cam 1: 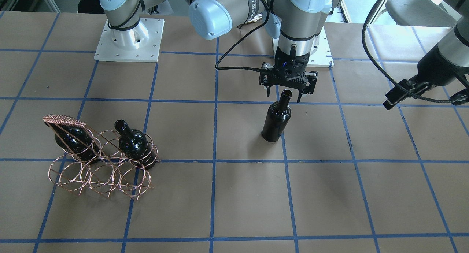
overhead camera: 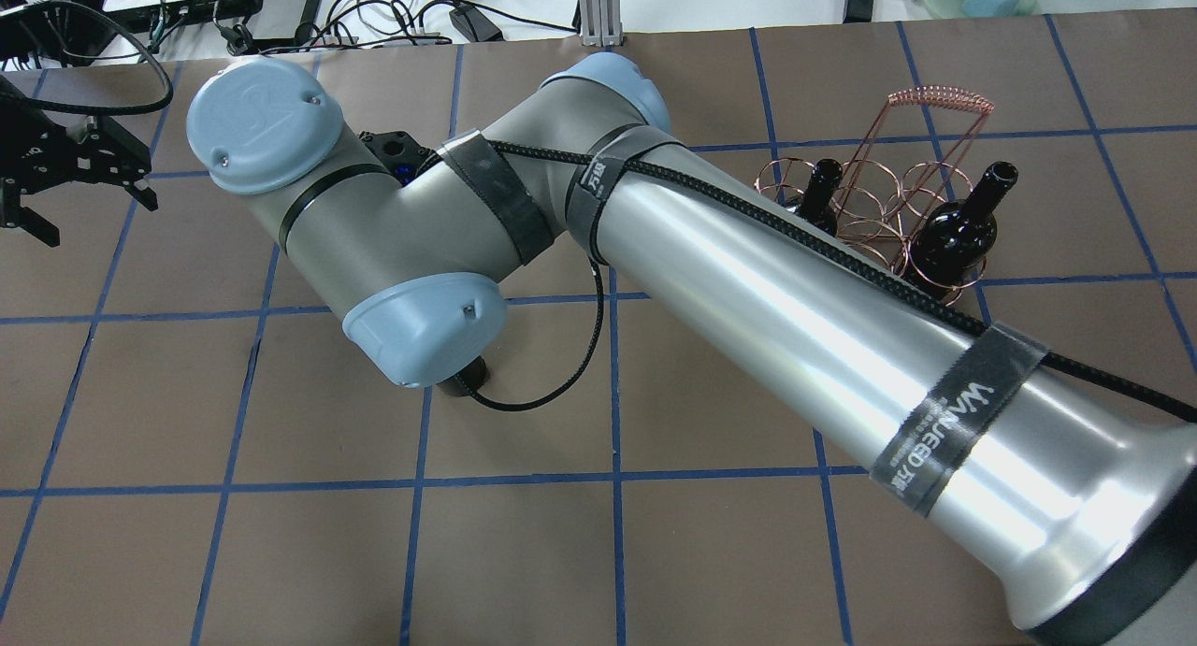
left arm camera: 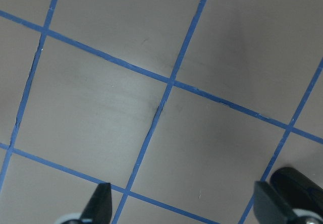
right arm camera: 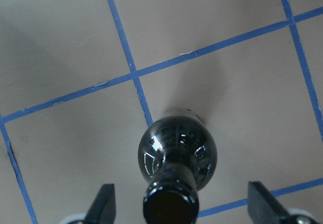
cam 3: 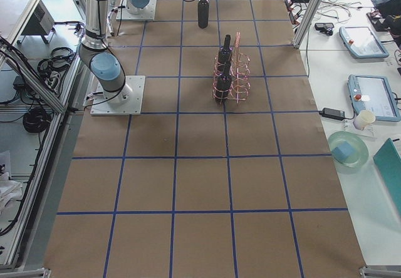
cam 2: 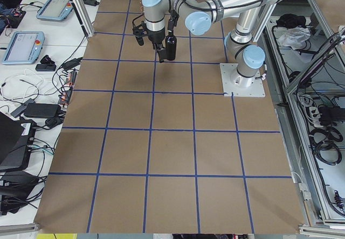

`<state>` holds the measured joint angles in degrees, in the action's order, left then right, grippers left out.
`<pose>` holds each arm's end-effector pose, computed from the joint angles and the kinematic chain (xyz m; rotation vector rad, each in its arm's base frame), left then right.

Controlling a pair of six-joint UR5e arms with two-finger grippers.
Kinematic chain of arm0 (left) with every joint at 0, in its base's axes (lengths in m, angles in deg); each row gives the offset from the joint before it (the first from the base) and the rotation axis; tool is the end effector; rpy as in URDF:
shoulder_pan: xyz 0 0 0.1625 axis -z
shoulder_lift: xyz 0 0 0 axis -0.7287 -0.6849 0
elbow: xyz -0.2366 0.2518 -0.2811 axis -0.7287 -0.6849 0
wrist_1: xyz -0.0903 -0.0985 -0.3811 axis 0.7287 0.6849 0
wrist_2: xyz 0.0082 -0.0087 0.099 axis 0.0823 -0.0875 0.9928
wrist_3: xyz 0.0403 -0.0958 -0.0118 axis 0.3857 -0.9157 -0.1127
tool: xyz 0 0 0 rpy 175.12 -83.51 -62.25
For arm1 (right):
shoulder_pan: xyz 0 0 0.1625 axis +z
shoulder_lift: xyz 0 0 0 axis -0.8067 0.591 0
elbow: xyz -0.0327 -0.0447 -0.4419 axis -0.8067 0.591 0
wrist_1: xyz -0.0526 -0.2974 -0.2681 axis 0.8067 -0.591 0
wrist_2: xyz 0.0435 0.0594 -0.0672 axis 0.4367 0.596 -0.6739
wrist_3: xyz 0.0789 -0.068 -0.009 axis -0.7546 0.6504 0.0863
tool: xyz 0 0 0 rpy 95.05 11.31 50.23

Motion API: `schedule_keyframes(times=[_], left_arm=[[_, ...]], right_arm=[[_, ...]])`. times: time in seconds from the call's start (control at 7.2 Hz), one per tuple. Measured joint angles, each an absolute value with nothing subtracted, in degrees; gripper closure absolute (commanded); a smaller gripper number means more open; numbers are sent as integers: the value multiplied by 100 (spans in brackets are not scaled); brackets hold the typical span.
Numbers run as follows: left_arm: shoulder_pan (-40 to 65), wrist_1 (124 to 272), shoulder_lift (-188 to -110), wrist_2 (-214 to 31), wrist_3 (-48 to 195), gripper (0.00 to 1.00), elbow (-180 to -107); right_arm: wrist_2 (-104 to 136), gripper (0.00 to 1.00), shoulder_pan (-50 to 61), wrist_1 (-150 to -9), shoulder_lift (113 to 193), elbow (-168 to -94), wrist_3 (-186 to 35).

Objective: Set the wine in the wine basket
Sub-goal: 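Reach the right gripper across to the standing bottle and grasp its neck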

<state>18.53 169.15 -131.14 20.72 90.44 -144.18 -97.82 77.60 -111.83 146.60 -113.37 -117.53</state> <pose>0.0858 -0.5034 0.4753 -0.6099 3.0792 0.0396 0.5499 -0.4257 0.3954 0.4624 3.0157 -0.1499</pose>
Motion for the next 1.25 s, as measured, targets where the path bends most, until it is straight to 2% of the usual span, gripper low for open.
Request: schedule_keyframes(times=[0.97, 1.11, 1.25], left_arm=[[1852, 16914, -13143, 2078, 9052, 0, -14421], [1848, 16913, -13152, 2078, 9051, 0, -14422], [1845, 16909, -13155, 2078, 9047, 0, -14421]], right_arm=[[-10045, 21, 7754, -11471, 14607, -11350, -11733], [-10050, 22, 7754, -11504, 14587, -11372, -11747], [-10043, 31, 7754, -11530, 14579, -11423, -11751]])
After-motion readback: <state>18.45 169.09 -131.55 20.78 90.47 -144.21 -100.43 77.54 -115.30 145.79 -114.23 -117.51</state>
